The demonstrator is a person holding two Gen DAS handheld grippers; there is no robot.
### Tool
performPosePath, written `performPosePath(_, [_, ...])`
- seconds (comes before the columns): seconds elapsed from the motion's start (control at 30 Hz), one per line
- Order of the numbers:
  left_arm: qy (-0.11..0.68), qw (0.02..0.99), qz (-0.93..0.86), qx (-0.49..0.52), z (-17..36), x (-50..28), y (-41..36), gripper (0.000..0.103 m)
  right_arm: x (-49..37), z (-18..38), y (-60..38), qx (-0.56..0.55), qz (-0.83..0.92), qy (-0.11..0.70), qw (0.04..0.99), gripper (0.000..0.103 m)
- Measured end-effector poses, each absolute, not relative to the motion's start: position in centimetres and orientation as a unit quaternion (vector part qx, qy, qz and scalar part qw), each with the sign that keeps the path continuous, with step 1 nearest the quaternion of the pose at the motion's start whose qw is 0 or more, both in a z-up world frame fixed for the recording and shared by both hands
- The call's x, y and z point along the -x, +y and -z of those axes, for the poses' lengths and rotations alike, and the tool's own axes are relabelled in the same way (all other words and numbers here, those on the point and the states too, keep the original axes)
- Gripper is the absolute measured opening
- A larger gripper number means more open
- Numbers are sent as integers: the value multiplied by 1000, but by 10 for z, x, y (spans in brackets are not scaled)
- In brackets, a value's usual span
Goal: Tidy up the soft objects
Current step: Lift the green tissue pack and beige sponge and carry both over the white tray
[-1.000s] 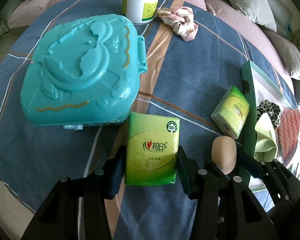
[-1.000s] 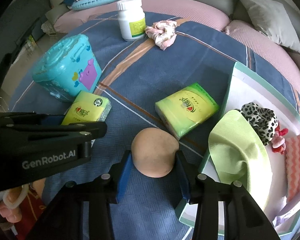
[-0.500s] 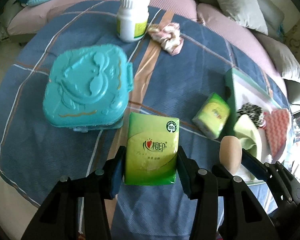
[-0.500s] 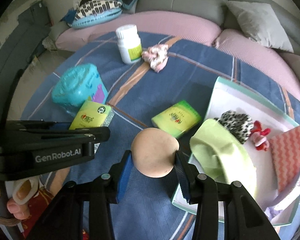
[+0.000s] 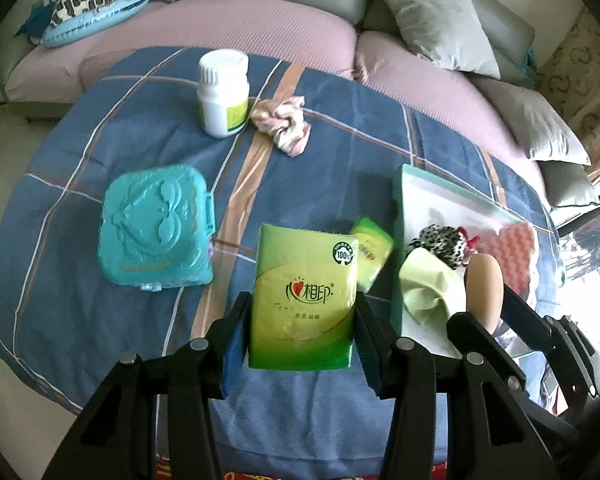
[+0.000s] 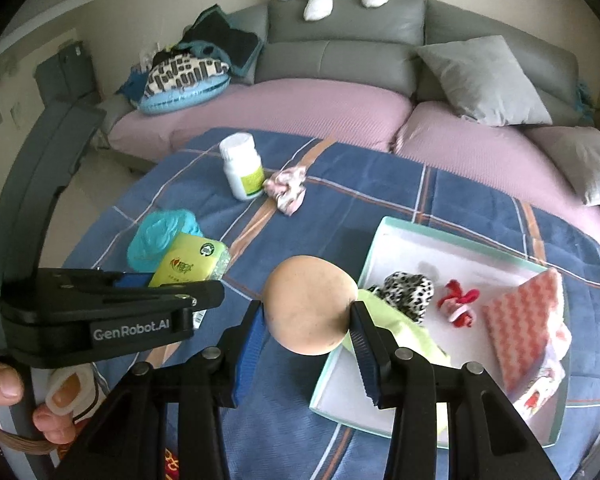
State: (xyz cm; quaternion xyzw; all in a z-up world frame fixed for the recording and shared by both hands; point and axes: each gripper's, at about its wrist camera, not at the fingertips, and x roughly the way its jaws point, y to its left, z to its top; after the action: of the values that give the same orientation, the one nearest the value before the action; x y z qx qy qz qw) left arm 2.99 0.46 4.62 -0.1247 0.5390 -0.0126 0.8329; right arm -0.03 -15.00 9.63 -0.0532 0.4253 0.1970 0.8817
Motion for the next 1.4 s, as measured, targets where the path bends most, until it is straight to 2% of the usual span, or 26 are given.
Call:
performPosePath(0.47, [526, 845, 29, 94, -66, -43, -27, 50, -6, -97, -195, 20, -156, 418, 895, 46])
performPosePath(0.9, [512, 853, 88, 45, -78, -73, -93, 50, -16, -82, -278, -23, -51, 433, 900, 46])
performPosePath(1.4, [534, 831, 157, 6, -52, -94, -166, 50, -22, -65, -311, -39, -13, 453, 890, 46])
